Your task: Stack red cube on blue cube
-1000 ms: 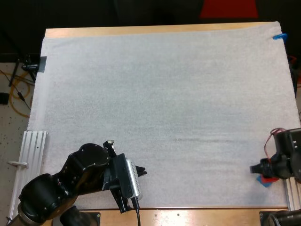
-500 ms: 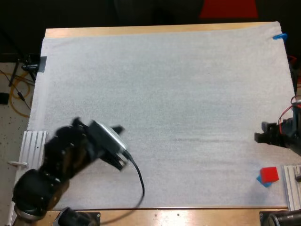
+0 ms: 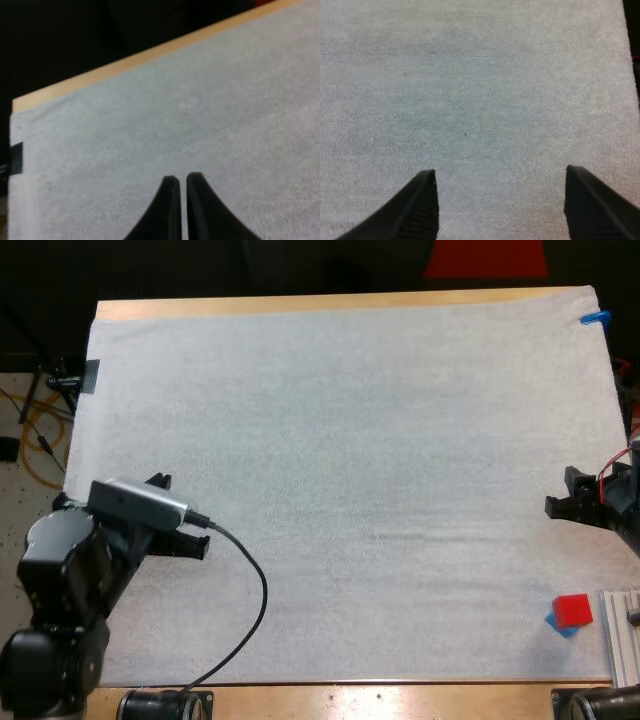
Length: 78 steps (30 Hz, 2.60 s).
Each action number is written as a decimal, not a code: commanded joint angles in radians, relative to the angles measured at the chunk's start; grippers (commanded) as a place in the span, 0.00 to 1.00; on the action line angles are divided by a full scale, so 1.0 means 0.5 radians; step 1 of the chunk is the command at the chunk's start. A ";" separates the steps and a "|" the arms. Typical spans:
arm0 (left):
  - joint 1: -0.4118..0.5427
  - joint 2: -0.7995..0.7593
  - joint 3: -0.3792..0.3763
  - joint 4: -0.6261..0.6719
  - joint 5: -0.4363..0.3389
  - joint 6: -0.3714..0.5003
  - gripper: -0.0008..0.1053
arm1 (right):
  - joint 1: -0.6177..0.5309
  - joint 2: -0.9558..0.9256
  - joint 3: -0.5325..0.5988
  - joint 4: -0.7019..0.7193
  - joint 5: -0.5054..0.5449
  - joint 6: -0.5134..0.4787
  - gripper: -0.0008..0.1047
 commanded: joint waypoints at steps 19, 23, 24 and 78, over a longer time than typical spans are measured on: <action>0.005 -0.915 -0.012 0.170 -0.082 -0.205 0.01 | -0.005 -0.894 -0.014 0.313 0.089 0.086 0.52; 0.005 -1.116 0.014 0.263 -0.082 -0.205 0.01 | -0.005 -1.160 0.023 0.308 0.089 0.100 0.52; 0.005 -1.177 0.027 0.296 -0.082 -0.205 0.01 | -0.005 -1.244 0.048 0.308 0.089 0.100 0.52; 0.015 -1.486 0.789 0.284 0.025 -0.276 0.01 | -0.003 -1.666 0.778 0.230 -0.196 0.118 0.52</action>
